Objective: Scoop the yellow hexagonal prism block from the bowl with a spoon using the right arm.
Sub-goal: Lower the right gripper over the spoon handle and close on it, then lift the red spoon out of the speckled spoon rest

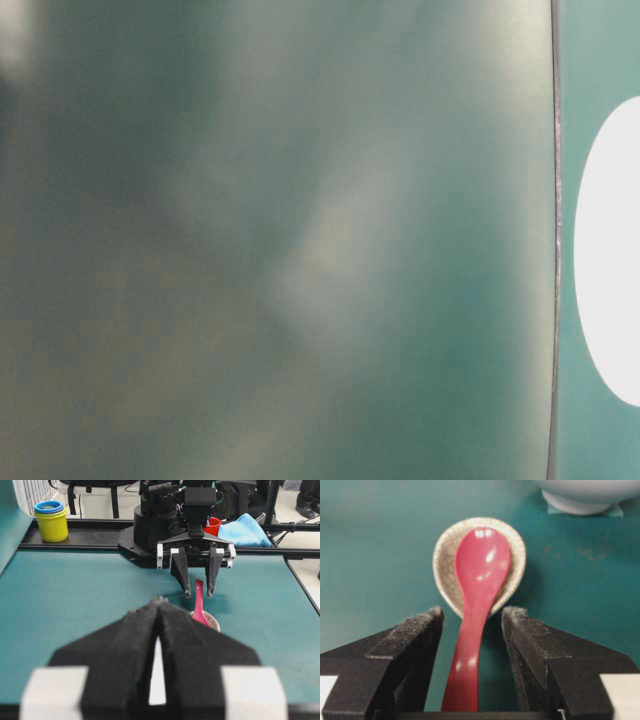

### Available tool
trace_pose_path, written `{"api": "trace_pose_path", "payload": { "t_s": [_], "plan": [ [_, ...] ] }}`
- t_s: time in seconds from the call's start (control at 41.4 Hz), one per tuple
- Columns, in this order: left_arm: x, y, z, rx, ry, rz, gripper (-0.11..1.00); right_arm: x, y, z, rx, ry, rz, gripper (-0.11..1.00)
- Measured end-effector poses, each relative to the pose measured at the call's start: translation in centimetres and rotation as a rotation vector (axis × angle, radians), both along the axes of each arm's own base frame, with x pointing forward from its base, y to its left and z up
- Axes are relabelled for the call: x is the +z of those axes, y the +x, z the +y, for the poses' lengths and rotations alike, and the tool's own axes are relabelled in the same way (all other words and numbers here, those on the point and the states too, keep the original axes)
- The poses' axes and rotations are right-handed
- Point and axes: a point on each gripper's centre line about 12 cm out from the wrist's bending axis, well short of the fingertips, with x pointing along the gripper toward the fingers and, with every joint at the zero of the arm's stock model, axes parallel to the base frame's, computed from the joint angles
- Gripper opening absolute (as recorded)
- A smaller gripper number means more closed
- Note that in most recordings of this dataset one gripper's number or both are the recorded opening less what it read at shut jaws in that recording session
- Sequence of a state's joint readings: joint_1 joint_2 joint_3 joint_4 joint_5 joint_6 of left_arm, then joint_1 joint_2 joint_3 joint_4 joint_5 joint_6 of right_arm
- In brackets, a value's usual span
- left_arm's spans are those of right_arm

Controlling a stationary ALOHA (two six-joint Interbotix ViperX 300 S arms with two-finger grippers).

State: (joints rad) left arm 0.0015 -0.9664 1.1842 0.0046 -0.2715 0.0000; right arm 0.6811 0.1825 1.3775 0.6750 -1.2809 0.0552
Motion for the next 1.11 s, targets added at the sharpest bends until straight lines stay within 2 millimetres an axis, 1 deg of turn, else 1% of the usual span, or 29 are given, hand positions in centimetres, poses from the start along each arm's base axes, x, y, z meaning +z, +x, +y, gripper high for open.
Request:
{"api": "trace_pose_path", "payload": {
  "t_s": [0.241, 0.797, 1.11],
  "plan": [
    [0.0, 0.0, 0.0, 0.0, 0.005, 0.0, 0.0, -0.66, 0.5, 0.29, -0.013, -0.002, 0.013, 0.56],
    [0.0, 0.0, 0.0, 0.0, 0.003, 0.0, 0.0, -1.04, 0.28, -0.05, -0.031, -0.016, 0.042, 0.56],
    [0.0, 0.0, 0.0, 0.0, 0.003, 0.0, 0.0, -0.97, 0.48, 0.11, -0.017, -0.057, 0.036, 0.44]
  ]
}}
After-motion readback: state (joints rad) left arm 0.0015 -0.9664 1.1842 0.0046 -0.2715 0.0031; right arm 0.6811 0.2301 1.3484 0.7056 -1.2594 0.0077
